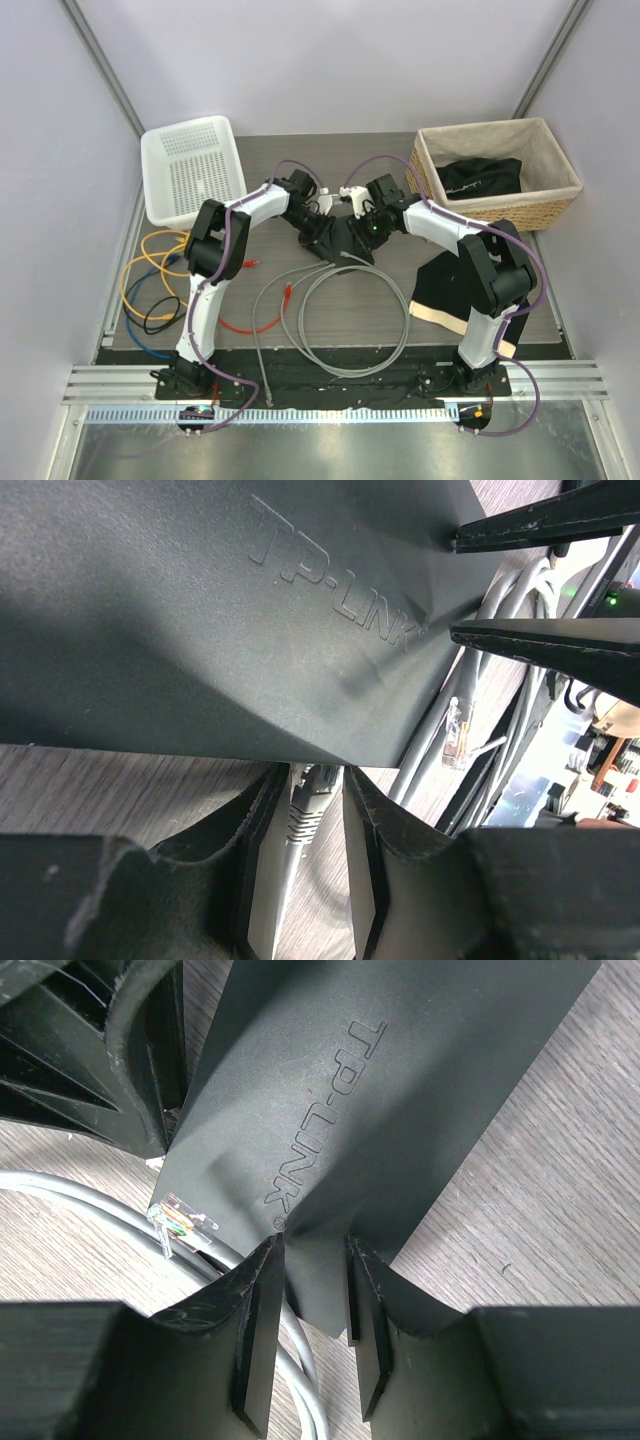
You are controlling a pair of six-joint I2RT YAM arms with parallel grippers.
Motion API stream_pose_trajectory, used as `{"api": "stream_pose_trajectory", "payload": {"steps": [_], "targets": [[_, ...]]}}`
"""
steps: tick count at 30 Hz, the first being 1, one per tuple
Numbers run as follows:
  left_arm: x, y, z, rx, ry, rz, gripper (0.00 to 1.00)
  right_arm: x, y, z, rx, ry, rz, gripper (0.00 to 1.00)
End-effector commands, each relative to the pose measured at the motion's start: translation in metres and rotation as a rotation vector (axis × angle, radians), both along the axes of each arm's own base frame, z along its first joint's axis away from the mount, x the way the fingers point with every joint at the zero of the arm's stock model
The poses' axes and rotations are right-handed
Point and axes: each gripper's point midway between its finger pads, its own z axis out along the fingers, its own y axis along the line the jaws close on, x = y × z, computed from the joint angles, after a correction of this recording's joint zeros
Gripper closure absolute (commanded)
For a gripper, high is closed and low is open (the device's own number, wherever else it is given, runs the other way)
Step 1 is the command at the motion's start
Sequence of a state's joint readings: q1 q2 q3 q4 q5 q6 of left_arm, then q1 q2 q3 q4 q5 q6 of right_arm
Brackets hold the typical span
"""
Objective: Pull the plug from the switch port
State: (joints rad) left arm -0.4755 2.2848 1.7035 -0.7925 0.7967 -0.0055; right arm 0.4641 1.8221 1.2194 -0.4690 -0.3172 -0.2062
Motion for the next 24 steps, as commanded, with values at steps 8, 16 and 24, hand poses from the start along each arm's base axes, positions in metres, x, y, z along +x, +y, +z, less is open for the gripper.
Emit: {"api": "stream_pose_trajectory", "payload": {"steps": [8,16,24], "targets": [[0.0271,0.0319,-0.0512,0.21,-0.145,-0.008,0.7,-0.0153,-0.0106,-0.0251,-0.072,0.079,-0.004,0.62],[0.0248,0.0356,-0.0549,0.226,-0.137,-0.004,0.78,-0.0153,-0.0106,-0.0251,-0.072,0.079,-0.004,0.62],[0.0227,0.0351,-0.0539,0.22,-0.127,-0.014,1.0,-0.015,-0.0104,-0.0252,-0.072,0.079,-0.004,0.62]]}}
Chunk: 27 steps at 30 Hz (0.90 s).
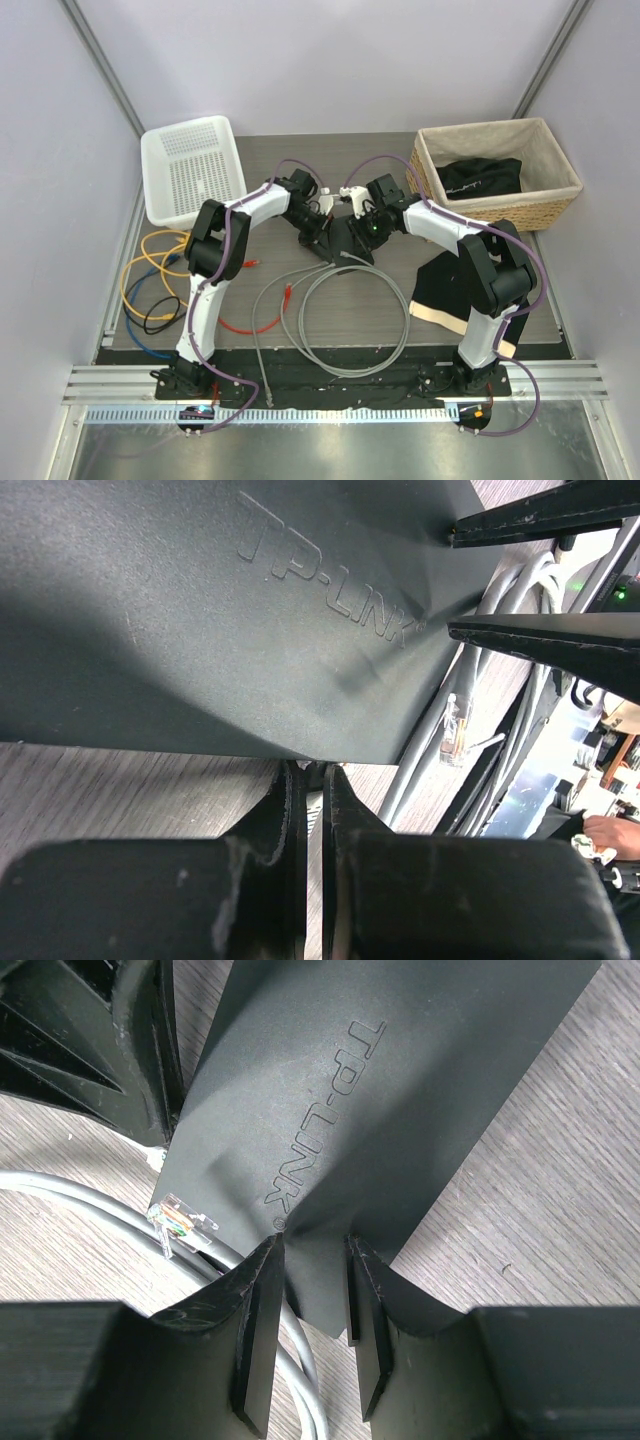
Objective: Pull the plug from the switch port
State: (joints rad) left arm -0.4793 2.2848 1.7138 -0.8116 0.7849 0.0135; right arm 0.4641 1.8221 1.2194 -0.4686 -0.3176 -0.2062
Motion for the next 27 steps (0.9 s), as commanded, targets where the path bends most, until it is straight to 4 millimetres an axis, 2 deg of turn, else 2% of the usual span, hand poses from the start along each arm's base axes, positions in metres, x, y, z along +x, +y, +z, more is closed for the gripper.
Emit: {"api": "stream_pose_trajectory", "payload": {"steps": [1,9,12,13,14,16,18,19,20,22,23,25,27], "targets": [[0.025,0.034,-0.053,0.209,-0.128,-0.006,1.0,-0.015,-0.011,-0.025,-0.072,0.079,-0.004,0.62],[0.035,0.039,-0.048,0.238,-0.171,-0.033,1.0,-0.015,-0.01,-0.026,-0.07,0.082,-0.003,0.62],[0.018,0.039,-0.053,0.225,-0.098,-0.027,1.0,-0.015,-0.01,-0.027,-0.07,0.085,-0.002,0.62],[0.009,0.033,-0.051,0.186,-0.038,-0.011,1.0,-0.015,-0.01,-0.026,-0.07,0.084,-0.002,0.62],[-0.007,0.035,-0.058,0.186,0.027,0.0,1.0,-0.015,-0.01,-0.026,-0.07,0.085,-0.002,0.62],[-0.015,0.031,-0.064,0.151,0.061,0.024,1.0,-0.014,-0.009,-0.025,-0.07,0.081,0.0,0.62],[-0.015,0.033,-0.064,0.157,0.07,0.013,1.0,-0.013,-0.008,-0.025,-0.069,0.079,0.003,0.62],[-0.013,0.035,-0.069,0.166,0.083,0.004,1.0,-0.012,-0.008,-0.024,-0.069,0.073,0.004,0.62],[0.009,0.028,-0.058,0.141,0.023,-0.013,1.0,-0.012,-0.008,-0.024,-0.07,0.072,0.008,0.62],[0.02,0.033,-0.058,0.157,0.034,-0.016,1.0,-0.013,-0.008,-0.024,-0.071,0.069,0.009,0.62],[0.038,0.029,-0.05,0.154,-0.027,-0.02,1.0,-0.012,-0.008,-0.024,-0.069,0.066,0.008,0.62],[0.05,0.029,-0.046,0.159,-0.06,-0.028,1.0,-0.014,-0.009,-0.024,-0.072,0.064,0.011,0.62],[0.045,0.028,-0.046,0.155,-0.046,-0.032,1.0,-0.014,-0.01,-0.022,-0.073,0.056,0.011,0.62]]}}
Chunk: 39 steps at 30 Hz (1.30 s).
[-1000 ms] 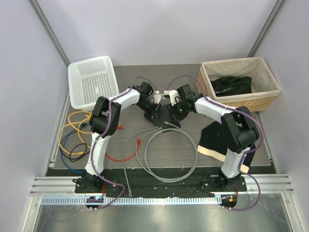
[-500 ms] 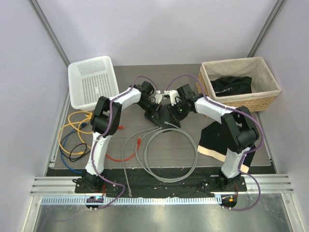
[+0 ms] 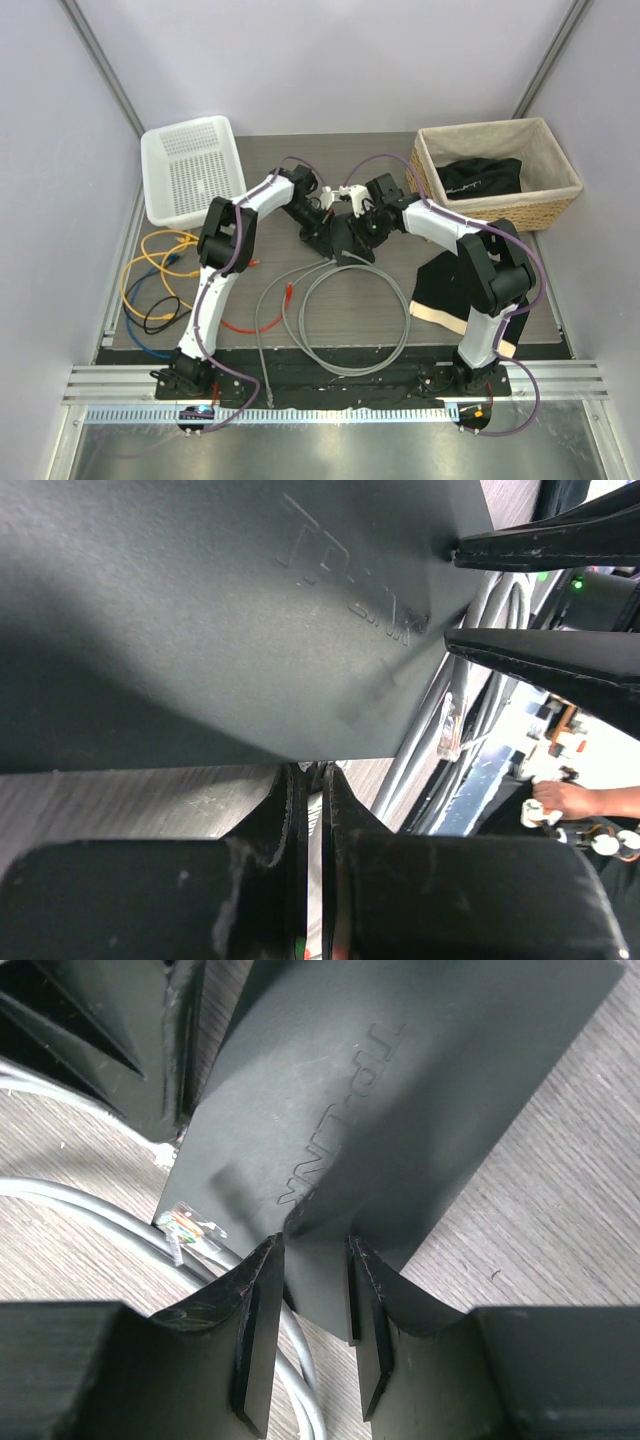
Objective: Pull the plug from the switch port
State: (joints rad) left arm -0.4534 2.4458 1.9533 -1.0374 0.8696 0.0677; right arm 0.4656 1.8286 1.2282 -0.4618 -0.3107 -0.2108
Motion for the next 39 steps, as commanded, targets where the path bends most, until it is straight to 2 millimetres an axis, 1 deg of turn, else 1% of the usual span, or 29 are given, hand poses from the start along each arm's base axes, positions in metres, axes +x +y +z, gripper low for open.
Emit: {"api": "stream_pose_trajectory", "payload": {"steps": [1,3,4,5,7,9,10,12,13,16,18,21,22,24,25,27,28,29,30,31,32,33,34,35,36,37,38,39], "targets": [[0.028,0.032,-0.051,0.182,-0.151,-0.023,1.0,-0.02,-0.013,-0.025,-0.076,0.073,0.009,0.62],[0.015,0.028,-0.048,0.162,-0.115,-0.023,1.0,-0.023,-0.014,-0.025,-0.078,0.071,0.011,0.62],[0.0,0.031,-0.054,0.169,-0.072,-0.027,1.0,-0.023,-0.015,-0.025,-0.078,0.069,0.01,0.62],[-0.002,0.029,-0.05,0.157,-0.078,-0.022,1.0,-0.024,-0.015,-0.025,-0.078,0.068,0.01,0.62],[-0.009,0.027,-0.051,0.15,-0.054,-0.016,1.0,-0.025,-0.016,-0.025,-0.078,0.069,0.01,0.62],[-0.003,0.028,-0.052,0.16,-0.075,-0.023,1.0,-0.023,-0.015,-0.024,-0.076,0.065,0.01,0.62],[0.008,0.025,-0.045,0.157,-0.11,-0.028,1.0,-0.022,-0.014,-0.025,-0.076,0.065,0.01,0.62],[0.02,0.023,-0.045,0.166,-0.144,-0.033,1.0,-0.022,-0.013,-0.025,-0.075,0.066,0.011,0.62],[0.034,0.019,-0.037,0.162,-0.2,-0.038,1.0,-0.022,-0.013,-0.025,-0.074,0.068,0.011,0.62],[0.047,0.018,-0.031,0.169,-0.256,-0.043,1.0,-0.023,-0.014,-0.023,-0.073,0.063,0.009,0.62],[0.044,0.021,-0.028,0.172,-0.259,-0.053,1.0,-0.025,-0.015,-0.025,-0.077,0.067,0.01,0.62],[0.038,0.027,-0.018,0.168,-0.256,-0.066,1.0,-0.026,-0.017,-0.024,-0.08,0.062,0.013,0.62],[0.04,0.028,0.002,0.148,-0.292,-0.063,1.0,-0.027,-0.017,-0.025,-0.08,0.063,0.013,0.62],[0.043,0.033,0.026,0.123,-0.327,-0.059,1.0,-0.026,-0.016,-0.024,-0.079,0.062,0.015,0.62],[0.04,0.037,0.046,0.111,-0.331,-0.061,1.0,-0.026,-0.016,-0.025,-0.077,0.063,0.015,0.62],[0.043,0.042,0.075,0.058,-0.366,-0.068,1.0,-0.025,-0.014,-0.026,-0.074,0.067,0.019,0.62],[0.04,0.046,0.085,0.053,-0.362,-0.067,1.0,-0.024,-0.013,-0.027,-0.074,0.069,0.02,0.62],[0.042,0.052,0.103,0.033,-0.403,-0.06,1.0,-0.024,-0.012,-0.029,-0.073,0.076,0.02,0.62],[0.045,0.054,0.113,0.027,-0.428,-0.057,1.0,-0.02,-0.01,-0.028,-0.066,0.073,0.02,0.62],[0.042,0.059,0.122,0.028,-0.43,-0.063,1.0,-0.019,-0.009,-0.028,-0.063,0.072,0.019,0.62],[0.043,0.065,0.132,0.027,-0.447,-0.064,1.0,-0.018,-0.008,-0.03,-0.064,0.079,0.017,0.62],[0.051,0.068,0.147,0.029,-0.515,-0.084,1.0,-0.014,-0.005,-0.028,-0.056,0.073,0.016,0.62],[0.044,0.076,0.154,0.051,-0.501,-0.094,1.0,-0.013,-0.004,-0.027,-0.055,0.074,0.018,0.62],[0.047,0.084,0.163,0.061,-0.523,-0.091,1.0,-0.01,-0.002,-0.026,-0.052,0.069,0.015,0.62],[0.046,0.095,0.178,0.079,-0.552,-0.101,1.0,-0.009,-0.002,-0.026,-0.055,0.07,0.014,0.62],[0.045,0.103,0.186,0.093,-0.561,-0.1,1.0,-0.008,-0.002,-0.026,-0.057,0.068,0.014,0.62],[0.046,0.117,0.203,0.101,-0.602,-0.088,1.0,-0.005,-0.001,-0.023,-0.056,0.059,0.012,0.62],[0.034,0.134,0.206,0.143,-0.578,-0.115,1.0,-0.004,-0.002,-0.023,-0.057,0.053,0.014,0.62]]}}
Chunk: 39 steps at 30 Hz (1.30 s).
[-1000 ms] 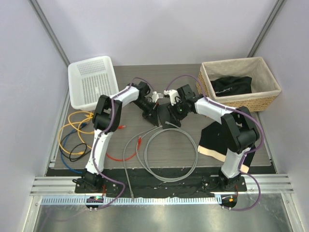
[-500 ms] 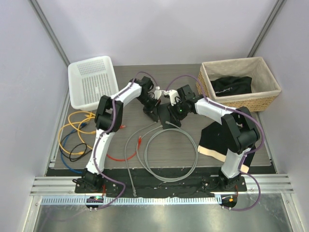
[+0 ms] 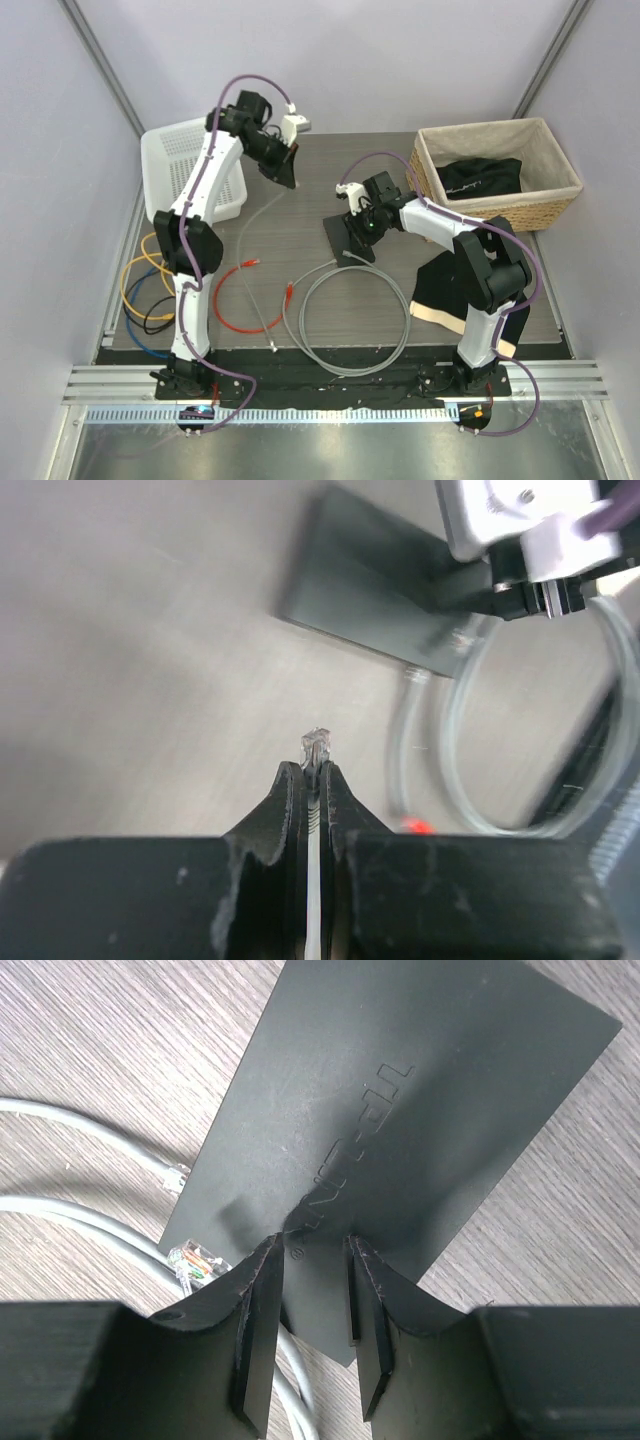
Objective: Pull the plug from the switch port
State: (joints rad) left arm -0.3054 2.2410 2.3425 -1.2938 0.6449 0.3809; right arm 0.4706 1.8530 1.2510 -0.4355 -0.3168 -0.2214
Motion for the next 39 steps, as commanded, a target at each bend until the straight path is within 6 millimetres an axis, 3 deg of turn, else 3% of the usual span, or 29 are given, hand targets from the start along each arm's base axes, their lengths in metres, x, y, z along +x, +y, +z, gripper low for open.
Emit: {"api": "stream_pose_trajectory", "payload": {"steps": [1,2,3,5,7,11,12,13,14,15,16,17,19,23,24,27,29,30,32,33,39], "targets": [[-0.051,0.075,0.055,0.153,0.01,-0.001,1.0,-0.013,-0.01,-0.023,-0.071,0.075,-0.003,0.62],[-0.061,0.091,0.044,0.196,0.047,-0.005,1.0,-0.014,-0.01,-0.024,-0.073,0.075,-0.001,0.62],[-0.07,0.113,0.057,0.261,-0.034,-0.031,1.0,-0.016,-0.011,-0.025,-0.076,0.079,0.0,0.62],[-0.083,0.15,0.041,0.387,0.0,-0.023,1.0,-0.018,-0.011,-0.028,-0.078,0.09,0.0,0.62],[-0.093,0.19,0.041,0.545,-0.017,-0.025,1.0,-0.019,-0.011,-0.032,-0.079,0.101,-0.001,0.62],[-0.115,0.237,0.02,0.665,0.061,0.01,1.0,-0.01,-0.005,-0.031,-0.073,0.099,-0.003,0.62],[-0.109,0.247,0.018,0.684,0.03,0.047,0.95,-0.009,-0.003,-0.032,-0.074,0.101,-0.001,0.62],[-0.111,0.253,0.01,0.714,0.05,0.06,0.8,-0.009,-0.001,-0.034,-0.075,0.11,-0.001,0.62],[-0.105,0.259,0.009,0.744,0.029,0.078,0.54,-0.004,0.001,-0.032,-0.075,0.101,-0.007,0.62],[-0.102,0.257,0.009,0.734,0.019,0.093,0.48,-0.003,0.004,-0.031,-0.075,0.095,-0.005,0.62],[-0.095,0.251,0.014,0.706,-0.006,0.114,0.43,-0.002,0.005,-0.032,-0.076,0.099,-0.005,0.62],[-0.09,0.233,0.016,0.605,-0.002,0.149,0.36,0.001,0.008,-0.028,-0.071,0.087,-0.004,0.62],[-0.077,0.206,0.024,0.501,-0.013,0.164,0.35,0.001,0.012,-0.026,-0.068,0.083,0.002,0.62],[-0.075,0.131,0.033,0.278,0.052,0.114,0.3,-0.002,0.01,-0.02,-0.071,0.07,0.009,0.62],[-0.081,0.099,0.035,0.199,0.085,0.081,0.3,-0.003,0.009,-0.019,-0.074,0.062,0.015,0.62],[-0.089,0.042,0.021,0.078,0.189,0.021,0.3,-0.001,0.005,-0.005,-0.079,0.018,0.018,0.62],[-0.089,0.023,-0.001,0.053,0.265,0.023,0.34,0.001,0.0,0.003,-0.088,-0.013,0.008,0.62],[-0.091,0.012,-0.02,0.055,0.332,0.017,0.36,0.003,-0.002,0.016,-0.079,-0.049,-0.001,0.62],[-0.088,0.002,-0.043,0.07,0.396,0.033,0.42,0.001,-0.009,0.022,-0.086,-0.068,-0.015,0.62],[-0.086,-0.002,-0.063,0.092,0.44,0.031,0.43,0.0,-0.01,0.027,-0.084,-0.083,-0.017,0.62],[-0.058,-0.021,-0.097,0.142,0.413,0.013,0.5,-0.024,-0.039,0.041,-0.1,-0.13,-0.045,0.62]]}}
